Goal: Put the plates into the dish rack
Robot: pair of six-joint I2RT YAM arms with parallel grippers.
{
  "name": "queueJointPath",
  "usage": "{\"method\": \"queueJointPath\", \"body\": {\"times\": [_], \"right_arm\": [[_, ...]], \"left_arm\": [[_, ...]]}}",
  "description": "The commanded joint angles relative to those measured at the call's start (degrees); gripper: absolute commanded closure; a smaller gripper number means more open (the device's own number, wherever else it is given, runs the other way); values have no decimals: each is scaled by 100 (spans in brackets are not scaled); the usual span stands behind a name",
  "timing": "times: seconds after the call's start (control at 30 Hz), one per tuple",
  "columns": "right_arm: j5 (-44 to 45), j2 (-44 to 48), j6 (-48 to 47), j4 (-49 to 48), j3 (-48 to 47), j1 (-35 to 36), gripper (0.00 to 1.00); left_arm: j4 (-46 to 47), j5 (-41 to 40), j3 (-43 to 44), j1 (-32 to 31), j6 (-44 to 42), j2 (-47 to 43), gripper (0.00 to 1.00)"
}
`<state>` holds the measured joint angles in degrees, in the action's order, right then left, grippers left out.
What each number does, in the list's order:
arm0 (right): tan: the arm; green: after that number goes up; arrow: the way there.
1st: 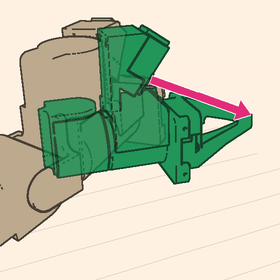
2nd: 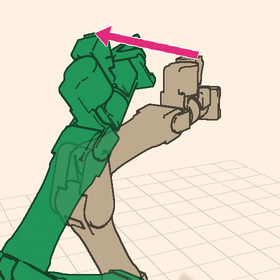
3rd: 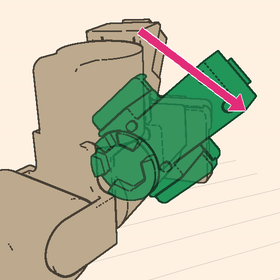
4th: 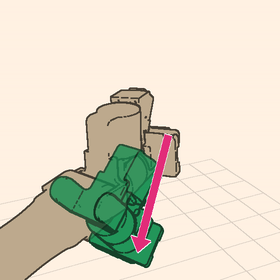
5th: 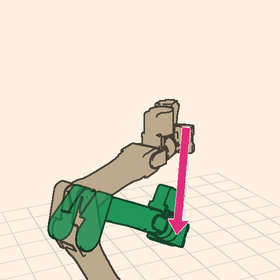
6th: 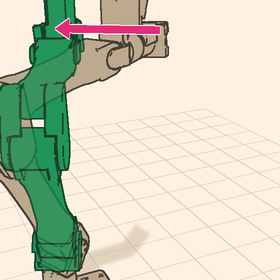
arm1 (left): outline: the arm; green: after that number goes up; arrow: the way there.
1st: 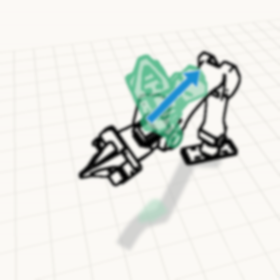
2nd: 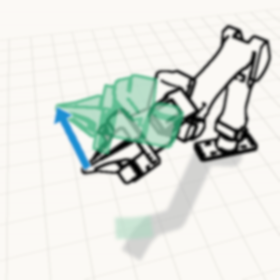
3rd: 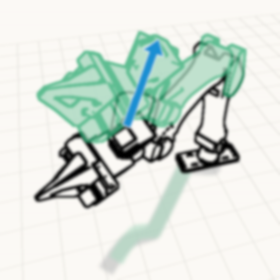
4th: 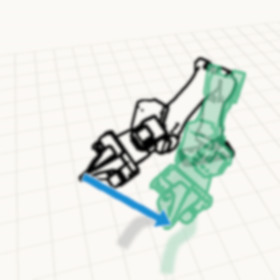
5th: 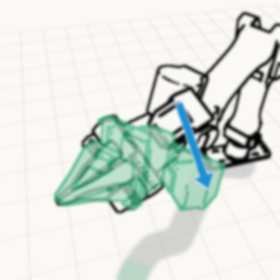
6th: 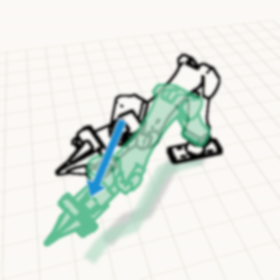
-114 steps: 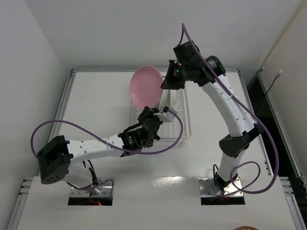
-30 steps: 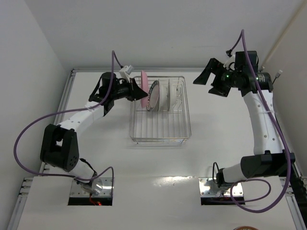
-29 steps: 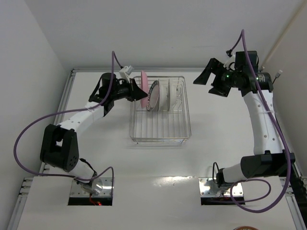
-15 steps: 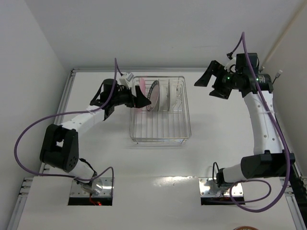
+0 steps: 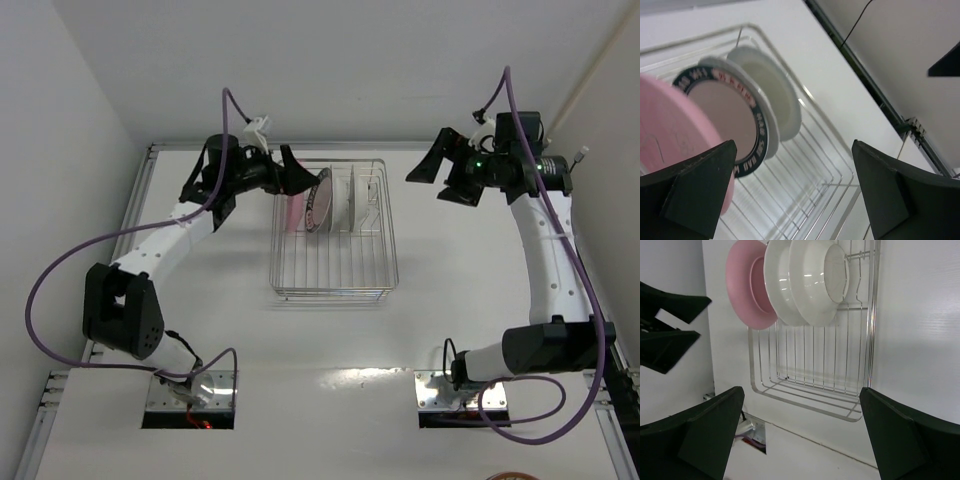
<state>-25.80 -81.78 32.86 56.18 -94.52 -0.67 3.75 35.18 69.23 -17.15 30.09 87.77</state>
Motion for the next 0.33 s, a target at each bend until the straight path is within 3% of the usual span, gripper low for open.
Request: {"method": "queueJointPath", "body": {"times": [0.0,0.3], "right_arm": [[-250,171,-219,-46,-180,-82,0],[267,425,-745,322,-480,-83,0]], "left_arm": [[-5,156,573,18,103,-172,0],[-445,-73,293,18,-381,-1111,0]]}}
